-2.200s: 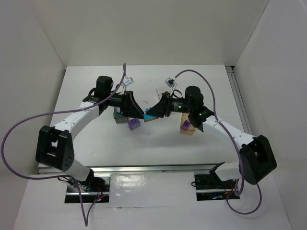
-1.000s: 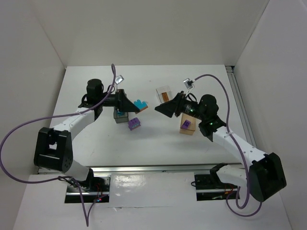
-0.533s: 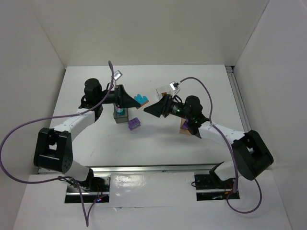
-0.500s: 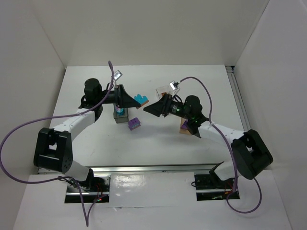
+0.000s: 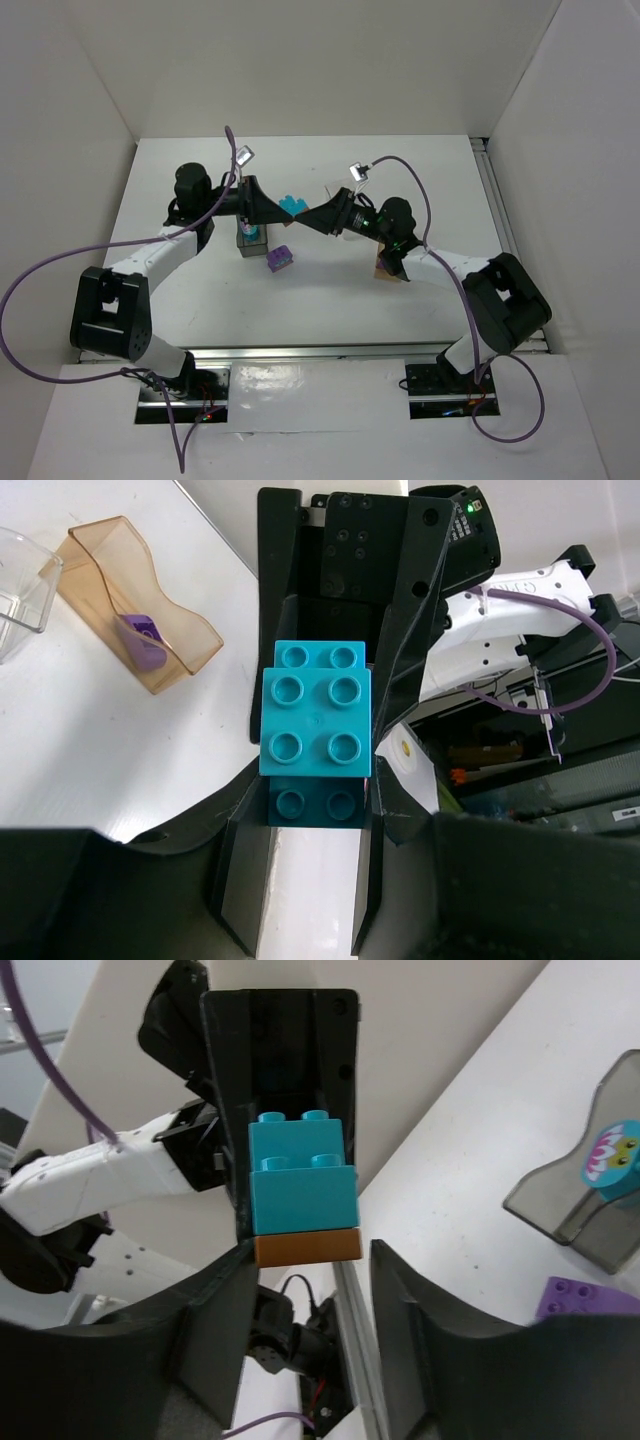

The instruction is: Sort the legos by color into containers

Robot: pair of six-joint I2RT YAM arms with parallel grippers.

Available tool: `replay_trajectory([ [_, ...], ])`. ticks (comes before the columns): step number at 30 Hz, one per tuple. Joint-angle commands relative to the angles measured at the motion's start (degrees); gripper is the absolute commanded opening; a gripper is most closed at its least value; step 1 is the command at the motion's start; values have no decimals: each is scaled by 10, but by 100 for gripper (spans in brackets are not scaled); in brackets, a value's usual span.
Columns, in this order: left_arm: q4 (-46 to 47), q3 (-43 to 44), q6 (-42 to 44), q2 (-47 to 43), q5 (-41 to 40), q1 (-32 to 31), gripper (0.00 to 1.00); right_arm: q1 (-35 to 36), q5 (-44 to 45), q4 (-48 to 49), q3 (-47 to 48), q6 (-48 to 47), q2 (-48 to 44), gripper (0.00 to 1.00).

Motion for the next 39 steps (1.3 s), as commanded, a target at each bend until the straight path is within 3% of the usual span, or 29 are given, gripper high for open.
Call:
replay_trajectory([
  [1, 36, 25, 6, -24, 28, -1, 0, 1, 0, 76, 26, 9, 5, 53],
  [3, 36, 25, 0, -18, 28, -1, 0, 1, 0, 83, 26, 9, 5, 47],
  [9, 25, 25, 13, -18, 39, -1, 0, 1, 11, 139, -1, 16, 0, 19],
  [12, -17, 36, 37, -24, 25, -1, 0, 1, -2, 106, 6, 7, 0, 8],
  [19, -11, 53, 24, -24, 14, 24, 0, 1, 16, -50, -24, -69, -62, 4],
  [25, -10, 65, 22, -12, 14, 29, 0, 1, 71, -222, -37, -153, -136, 4],
  [30, -10, 72, 11, -7, 8, 29, 0, 1, 126, -306, -29, -196, -170, 3],
  [32, -50, 90, 51, -7, -6, 29, 0, 1, 205, -396, -11, -205, -176, 3],
  [33, -155, 104, 81, -7, -41, 29, 0, 1, 245, -431, 14, -205, -176, 3],
  [34, -218, 119, 153, -2, -71, 29, 0, 1, 286, -465, 27, -205, -176, 3],
  [37, -398, 172, 234, 5, -198, 22, 0, 1, 422, -567, 86, -214, -141, 3],
  [39, -439, 185, 245, 10, -249, 7, 0, 1, 482, -618, 121, -229, -111, 4],
])
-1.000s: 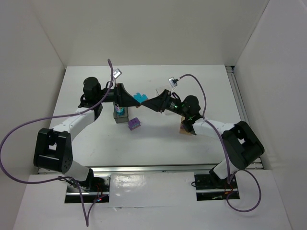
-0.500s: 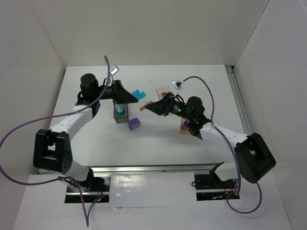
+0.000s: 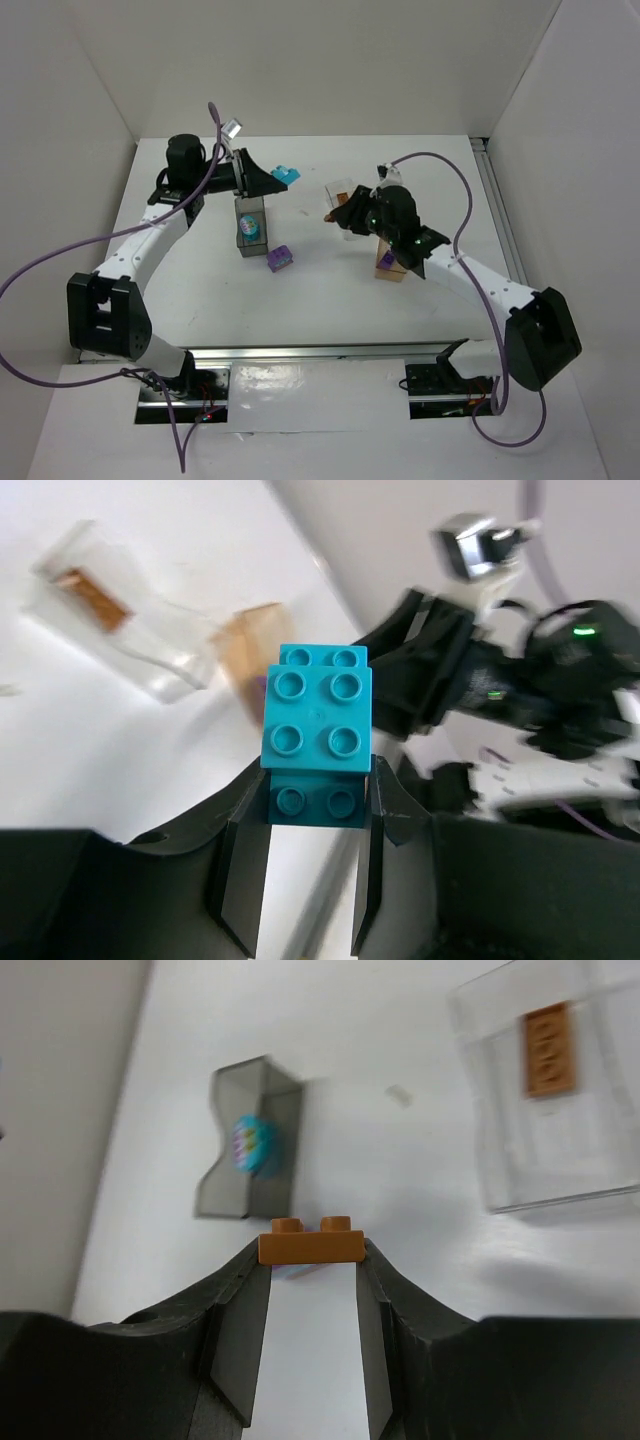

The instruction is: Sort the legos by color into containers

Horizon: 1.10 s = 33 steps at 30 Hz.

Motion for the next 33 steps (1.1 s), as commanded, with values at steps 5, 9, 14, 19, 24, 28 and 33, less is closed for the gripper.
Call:
replay_trajectory([
  [5, -219, 45, 101, 13, -227, -38, 0, -1, 204, -162, 178, -83, 141, 5],
  [9, -226, 36, 108, 27, -196, -39, 0, -1, 257, -201, 233, -98, 206, 7],
  [14, -226, 31, 128, 32, -196, -39, 0, -1, 283, -216, 282, -123, 282, 11],
  [19, -245, 41, 169, 37, -150, -39, 0, -1, 271, -233, 313, -134, 319, 71],
  [24, -265, 54, 230, 54, -41, -39, 0, -1, 244, -244, 332, -141, 279, 82],
  [28, -288, 59, 300, 65, 85, -39, 0, -8, 124, -212, 299, -175, 195, 80],
  [33, -360, 90, 383, 85, 148, -44, 0, -61, -173, -81, 211, -181, 108, 86],
])
